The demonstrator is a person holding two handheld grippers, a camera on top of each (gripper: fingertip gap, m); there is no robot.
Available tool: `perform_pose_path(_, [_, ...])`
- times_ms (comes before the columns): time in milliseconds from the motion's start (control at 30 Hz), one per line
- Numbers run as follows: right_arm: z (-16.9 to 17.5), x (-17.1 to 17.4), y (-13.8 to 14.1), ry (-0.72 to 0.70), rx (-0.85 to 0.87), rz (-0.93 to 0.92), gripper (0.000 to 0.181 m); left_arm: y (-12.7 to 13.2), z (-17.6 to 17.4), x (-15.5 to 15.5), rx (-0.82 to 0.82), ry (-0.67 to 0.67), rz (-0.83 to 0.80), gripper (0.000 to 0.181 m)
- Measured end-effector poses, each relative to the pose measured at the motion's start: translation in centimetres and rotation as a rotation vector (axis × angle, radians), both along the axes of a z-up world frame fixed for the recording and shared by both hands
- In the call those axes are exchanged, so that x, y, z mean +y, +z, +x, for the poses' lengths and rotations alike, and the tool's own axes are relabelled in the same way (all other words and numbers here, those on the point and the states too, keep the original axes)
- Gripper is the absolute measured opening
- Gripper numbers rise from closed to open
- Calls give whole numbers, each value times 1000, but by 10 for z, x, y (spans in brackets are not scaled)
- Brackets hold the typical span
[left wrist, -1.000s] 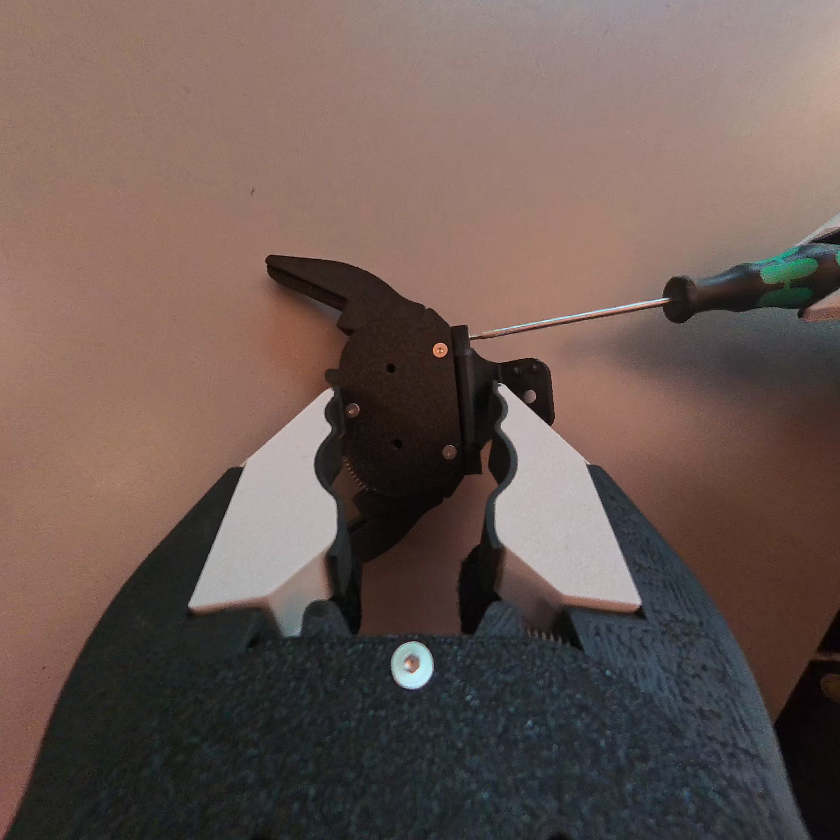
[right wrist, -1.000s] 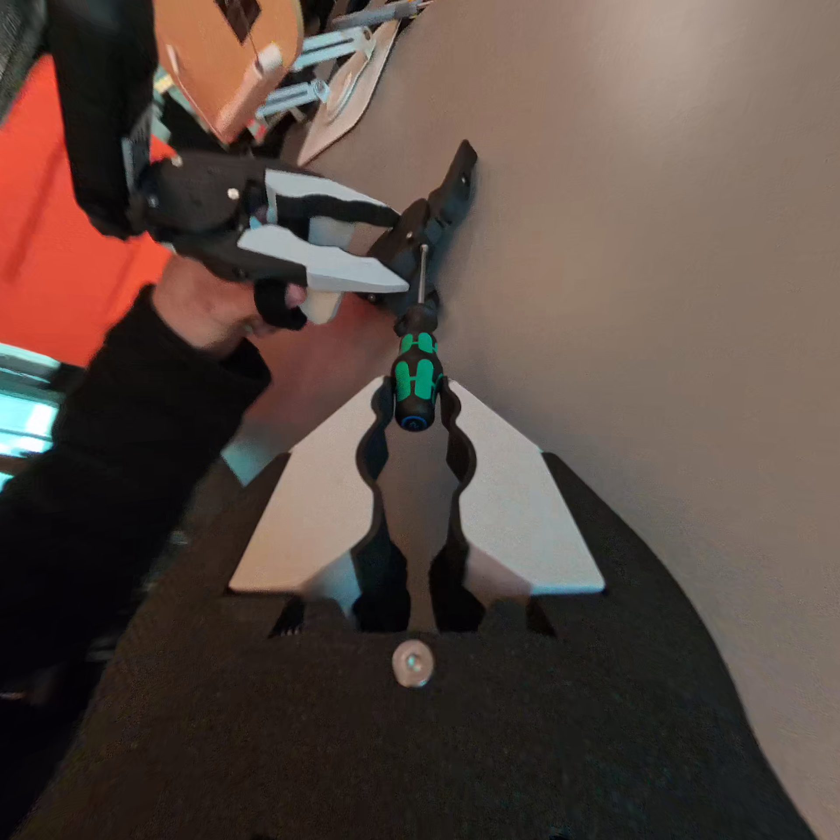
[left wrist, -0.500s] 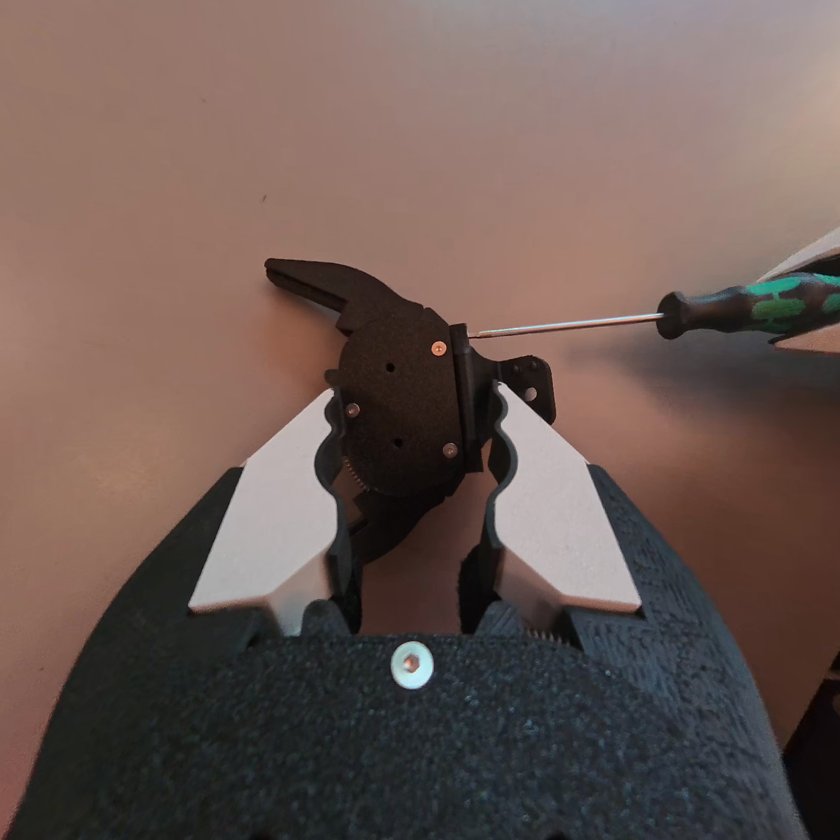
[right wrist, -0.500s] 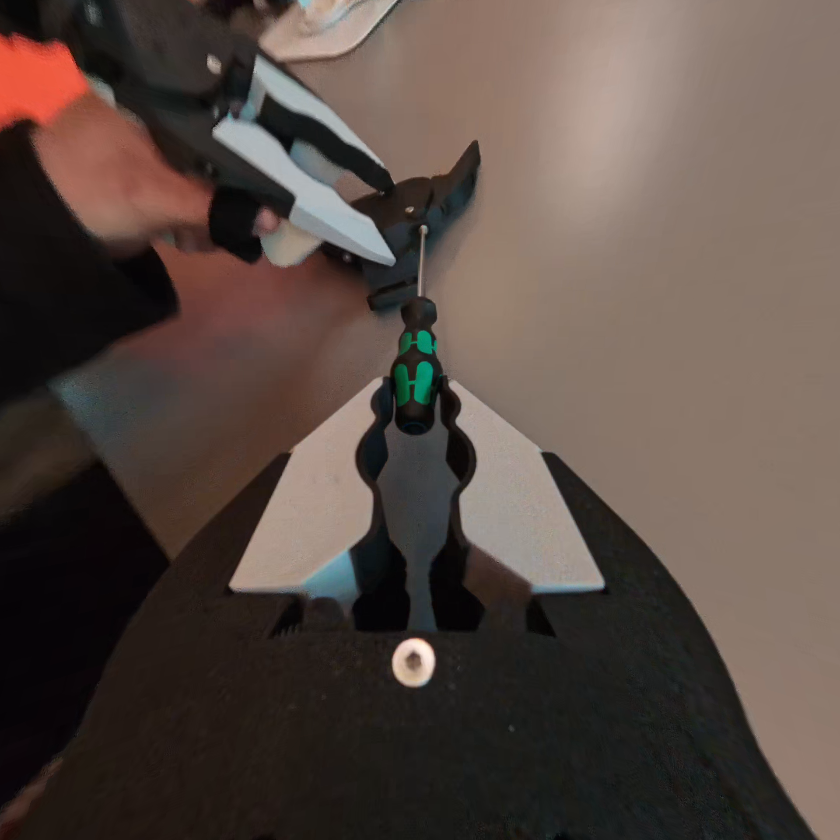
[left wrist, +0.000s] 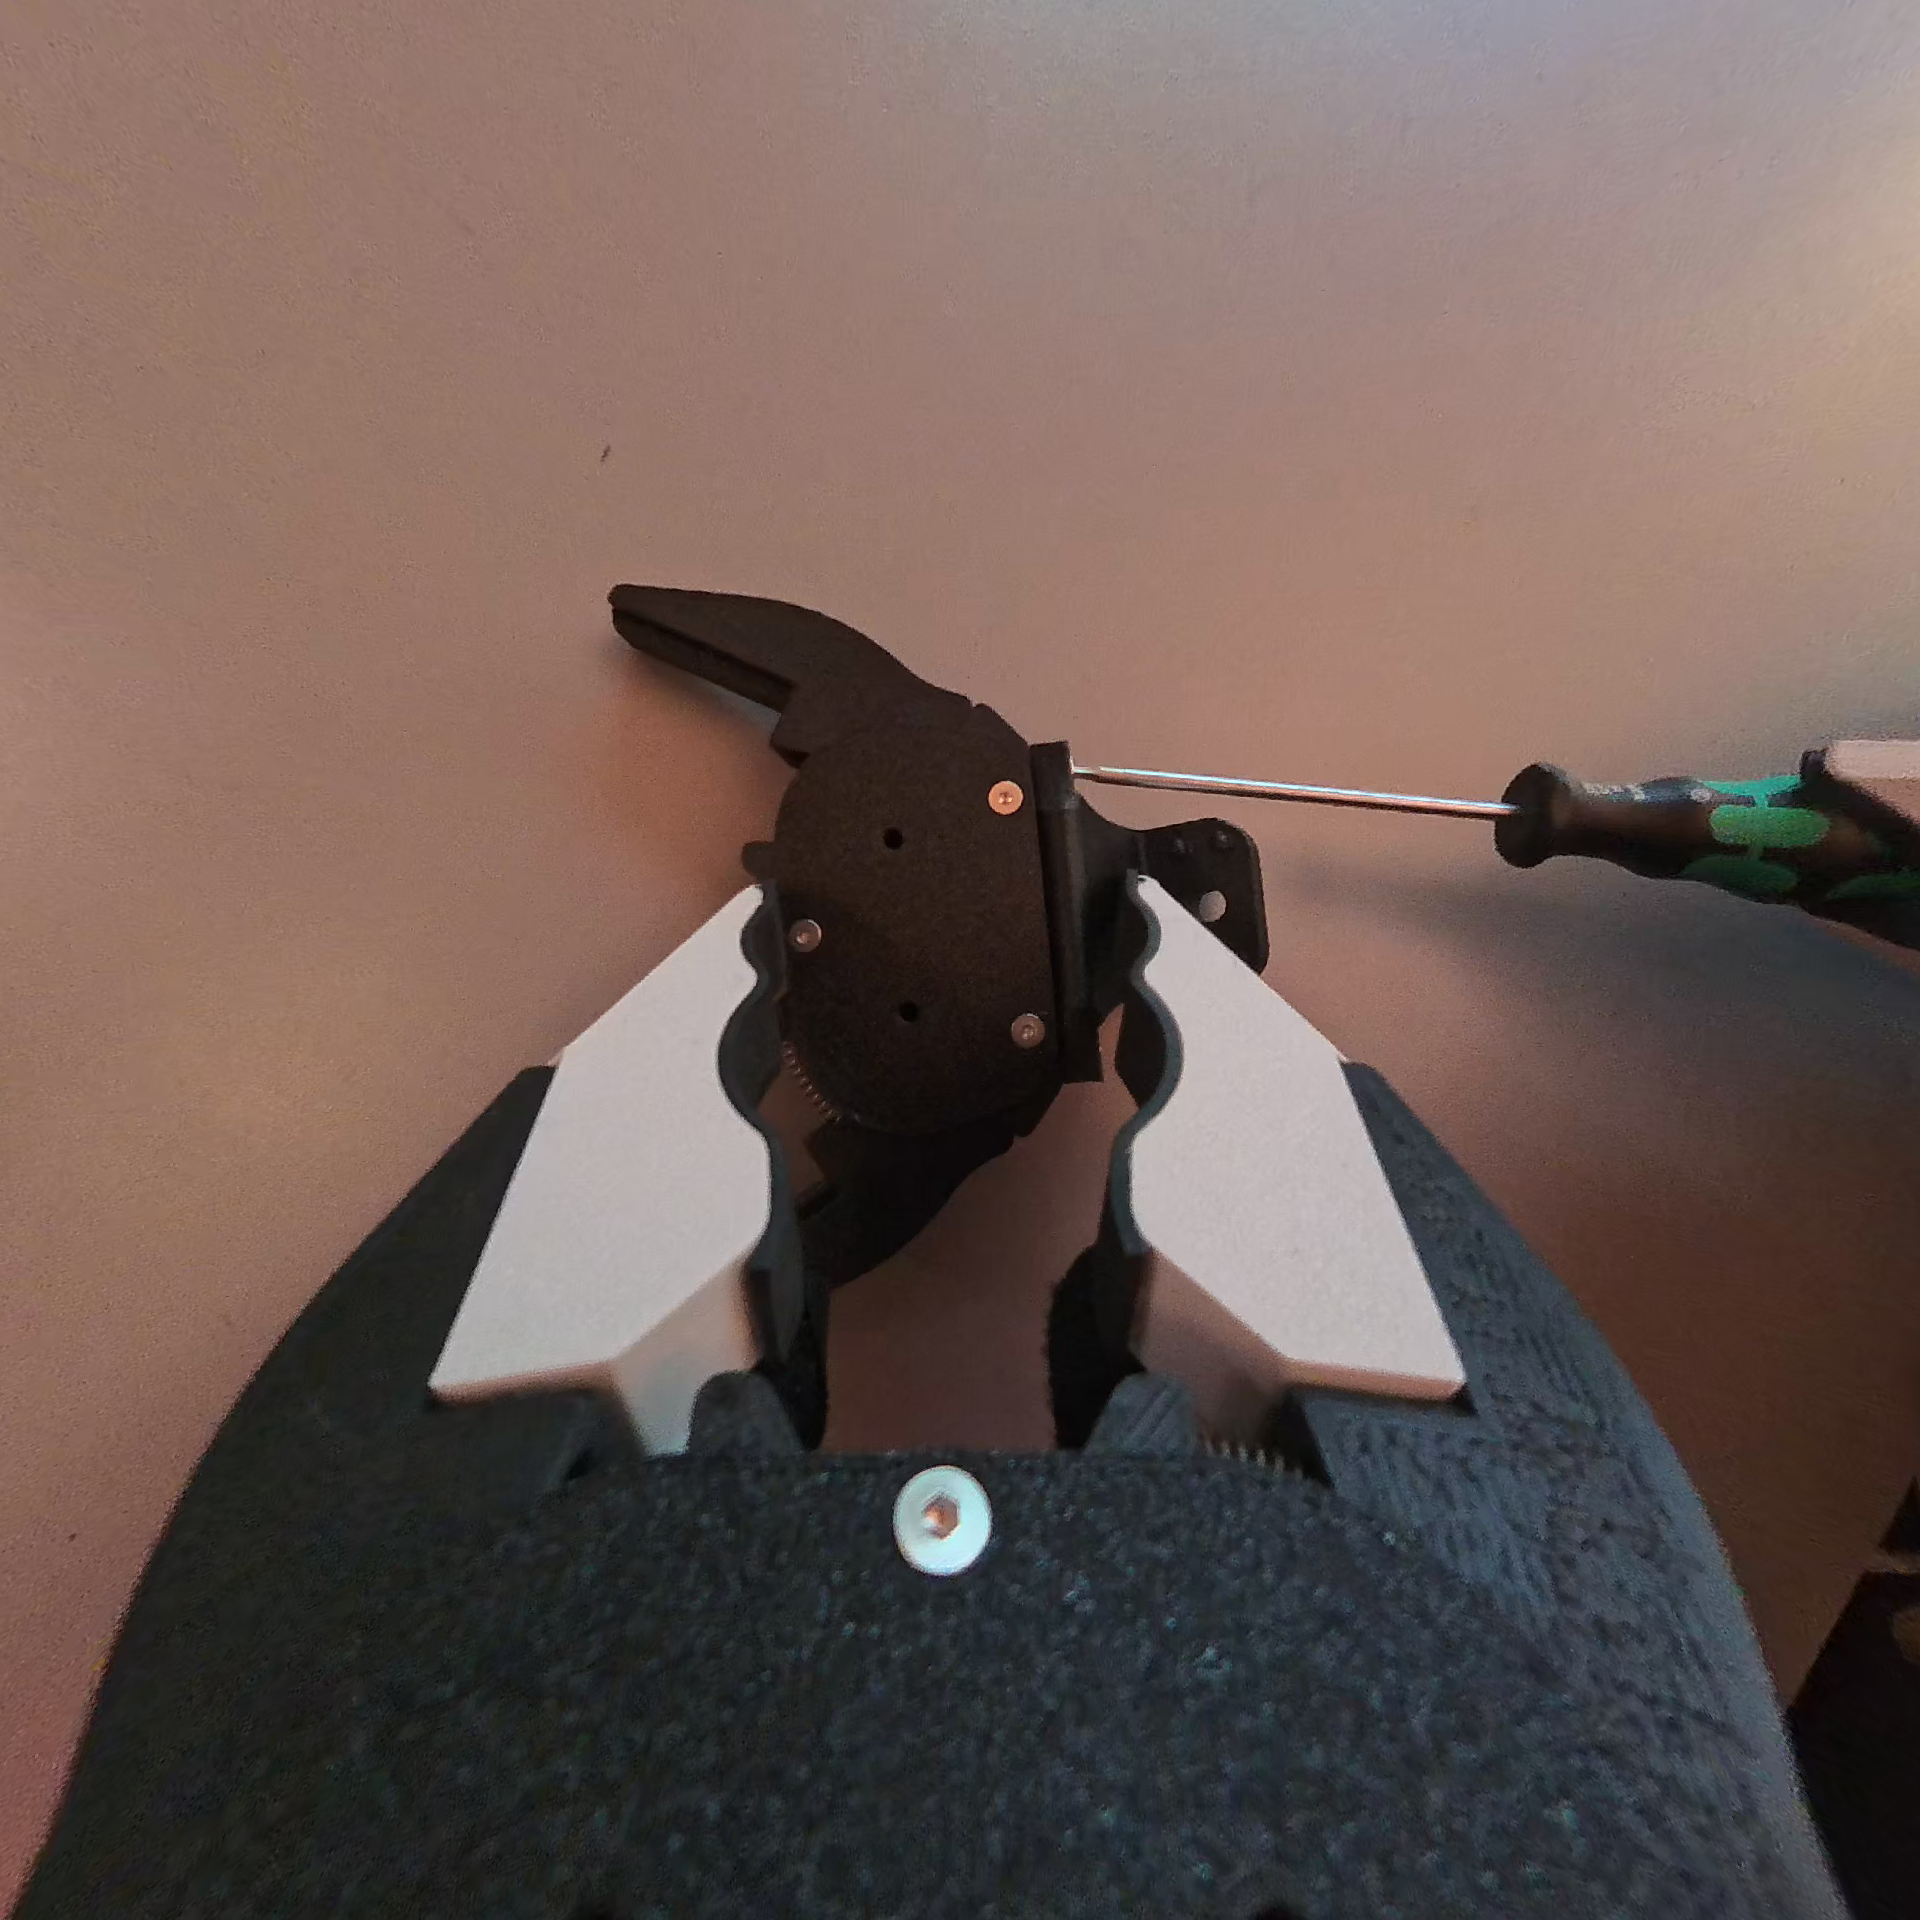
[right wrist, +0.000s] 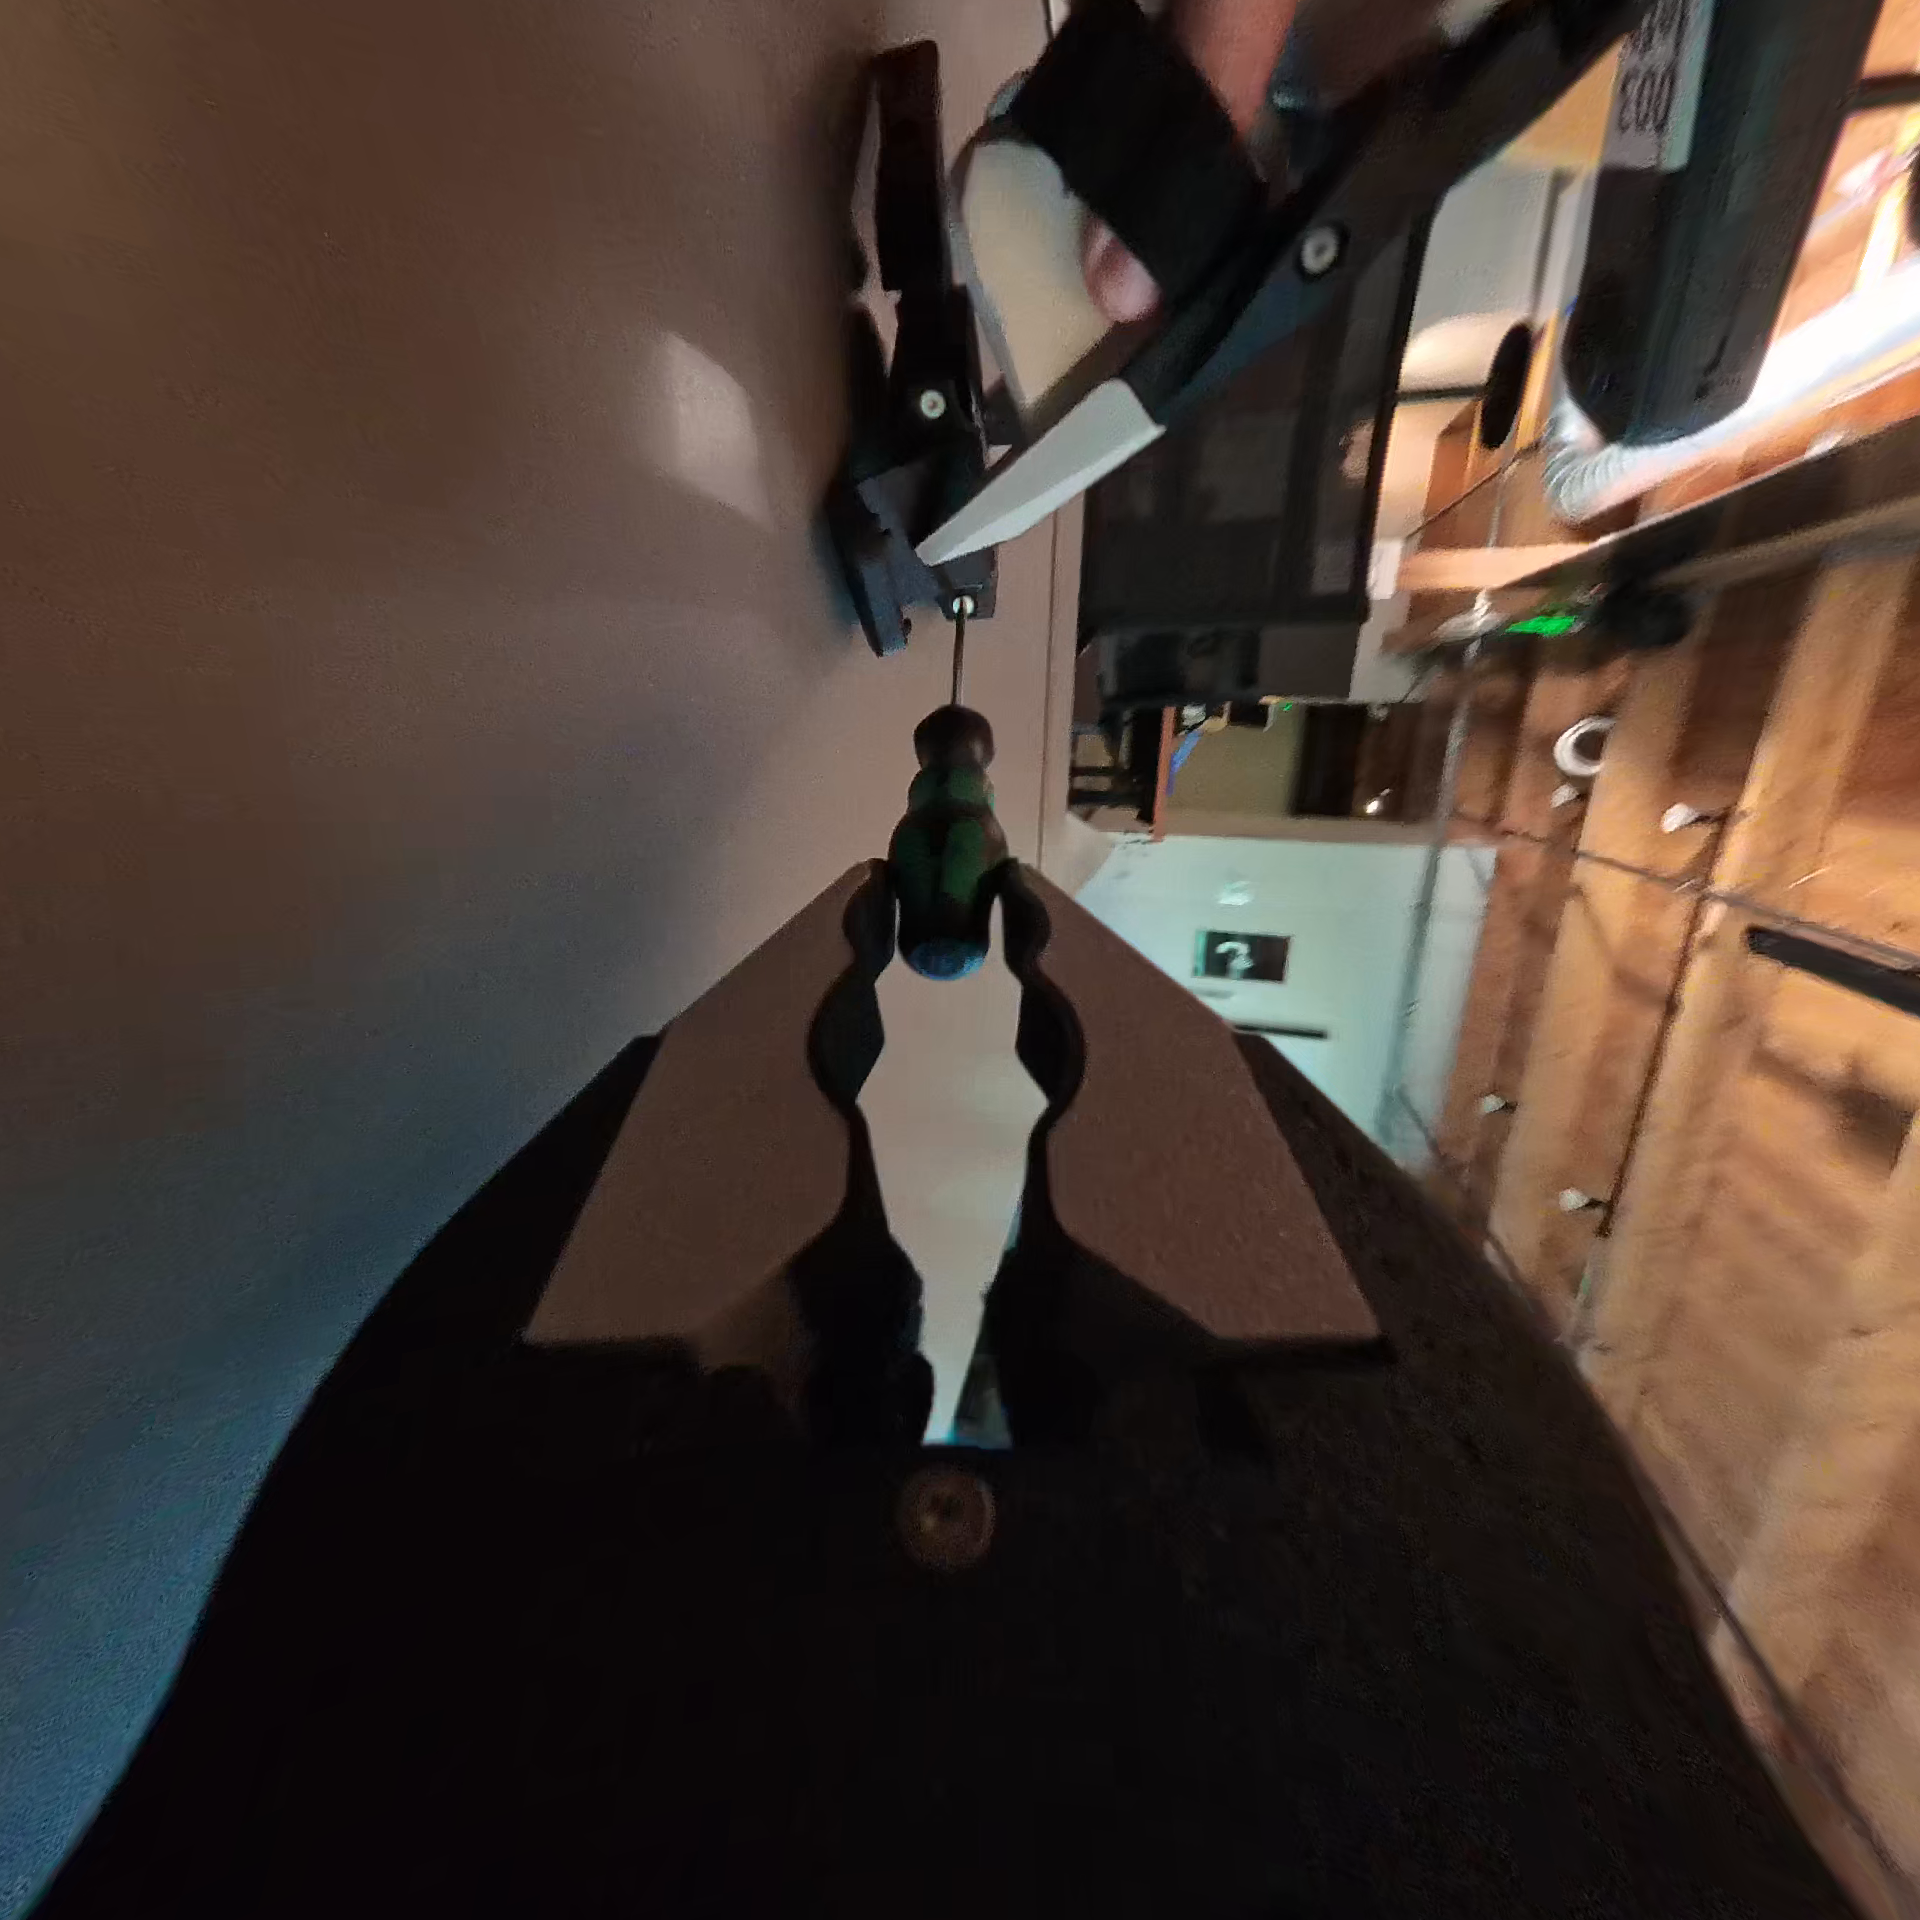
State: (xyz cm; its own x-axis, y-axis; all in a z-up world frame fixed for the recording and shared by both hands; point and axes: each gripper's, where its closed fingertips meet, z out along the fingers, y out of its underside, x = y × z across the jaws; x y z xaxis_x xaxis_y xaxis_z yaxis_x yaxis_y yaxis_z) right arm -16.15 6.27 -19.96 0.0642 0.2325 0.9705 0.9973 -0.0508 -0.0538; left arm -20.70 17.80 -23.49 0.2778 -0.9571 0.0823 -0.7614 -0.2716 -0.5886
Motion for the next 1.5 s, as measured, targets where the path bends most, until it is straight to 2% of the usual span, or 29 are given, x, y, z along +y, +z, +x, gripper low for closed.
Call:
perform_pose_path(200, [7, 2, -1, -19, 36, 0, 19, 1, 2, 1, 0, 70, -12, 65])
perform_pose_path(233, [9, 2, -1, -26, 52, -9, 19, 4, 2, 1, -2, 93, -17, 72])
perform_pose_path(267, [12, 3, -2, -33, 62, -14, 19, 10, 2, 0, -19, 116, -9, 87])
perform_pose_path(367, [16, 4, -1, -45, 73, -18, 19, 33, -3, -14, -90, 188, -10, 88])
perform_pose_path(400, [16, 4, -1, -46, 75, -18, 20, 40, 3, -30, -158, 208, -89, 85])
perform_pose_path(533, [13, 3, -1, -34, 73, -13, 20, 52, 35, -85, -474, 391, -568, 53])
perform_pose_path(600, [12, 3, -1, -33, 79, -12, 20, 39, 45, -98, -483, 451, -709, 49])
perform_pose_path(700, [12, 4, -2, -31, 76, -14, 19, 21, 46, -99, -466, 535, -748, 47])
perform_pose_path(833, [11, 3, -2, -23, 78, -9, 20, 25, 55, -99, -542, 575, -857, 27])
perform_pose_path(933, [12, 4, -2, -28, 87, -6, 20, 25, 55, -96, -591, 612, -927, 24])
perform_pose_path(1000, [11, 4, -2, -35, 157, -21, 20, 26, 55, -95, -620, 626, -977, 20])
perform_pose_path(1067, [11, 3, -2, -50, 287, -61, 25, 25, 54, -95, -627, 635, -1006, 18])
perform_pose_path(1133, [15, -1, -3, -95, 468, -143, 59, 23, 55, -95, -631, 641, -1022, 17])
perform_pose_path(1200, [17, -9, -10, -163, 766, -300, 78, 23, 55, -95, -643, 649, -1043, 16])
perform_pose_path(1333, [7, -23, -9, -326, 1570, -622, 75, 26, 56, -96, -666, 653, -1080, 14])
perform_pose_path(1400, [-4, -20, 1, -350, 2008, -757, 69, 27, 56, -96, -669, 653, -1079, 13])
perform_pose_path(1433, [-8, -18, 3, -366, 2171, -809, 66, 27, 56, -96, -671, 653, -1080, 13])
perform_pose_path(1500, [-15, -16, -4, -425, 2355, -873, 54, 28, 57, -96, -675, 652, -1086, 13])
